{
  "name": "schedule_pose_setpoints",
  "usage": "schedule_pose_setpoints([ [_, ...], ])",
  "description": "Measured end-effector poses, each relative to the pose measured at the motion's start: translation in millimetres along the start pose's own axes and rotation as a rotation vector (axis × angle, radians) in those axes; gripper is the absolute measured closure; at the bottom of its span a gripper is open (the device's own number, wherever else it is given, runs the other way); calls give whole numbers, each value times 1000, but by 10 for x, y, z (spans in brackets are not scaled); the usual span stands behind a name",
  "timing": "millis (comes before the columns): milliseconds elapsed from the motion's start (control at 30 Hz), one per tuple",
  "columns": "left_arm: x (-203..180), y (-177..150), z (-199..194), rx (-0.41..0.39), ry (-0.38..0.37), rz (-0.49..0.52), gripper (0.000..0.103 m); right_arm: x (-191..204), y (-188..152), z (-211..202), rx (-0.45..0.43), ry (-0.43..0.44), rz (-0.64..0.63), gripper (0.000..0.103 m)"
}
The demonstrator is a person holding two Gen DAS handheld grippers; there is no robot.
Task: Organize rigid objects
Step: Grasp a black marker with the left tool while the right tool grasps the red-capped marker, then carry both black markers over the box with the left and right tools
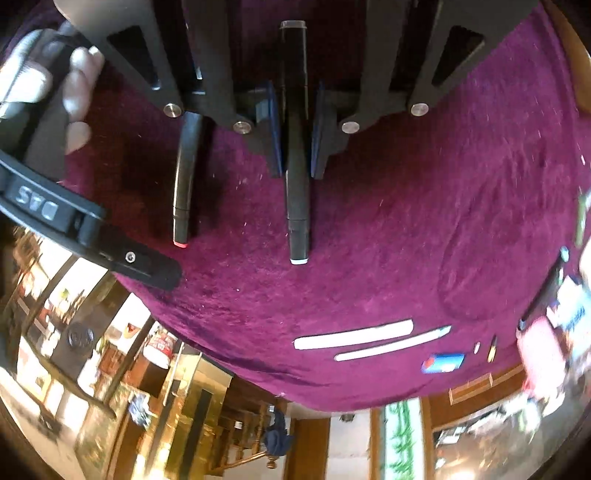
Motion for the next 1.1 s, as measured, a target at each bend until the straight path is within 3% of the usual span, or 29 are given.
schedule_pose_setpoints([
  [200, 180, -234, -276, -18, -83, -100, 89, -31, -18, 31, 16, -2, 10, 3],
  [667, 544, -878, -1124, -149, -67, -213, 89, -186, -41, 131, 70, 67, 116, 3],
  [900, 697, -942, -1432, -214, -83, -220, 89, -113, -210, -5, 110, 40, 121, 3],
  [1100, 682, -1001, -1595, -259, -86, -211, 89, 406, -487, 43, 190, -34, -102, 4],
])
Point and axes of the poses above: each gripper's, at about its wrist camera, not at the fingertips, and z roughly the way its jaws point, x to its left, y to its top, the point moved 6 cm from there along z, roughly the way its jaws point, and after that the axes turned 2 degrees about z, right-handed, at the moved point
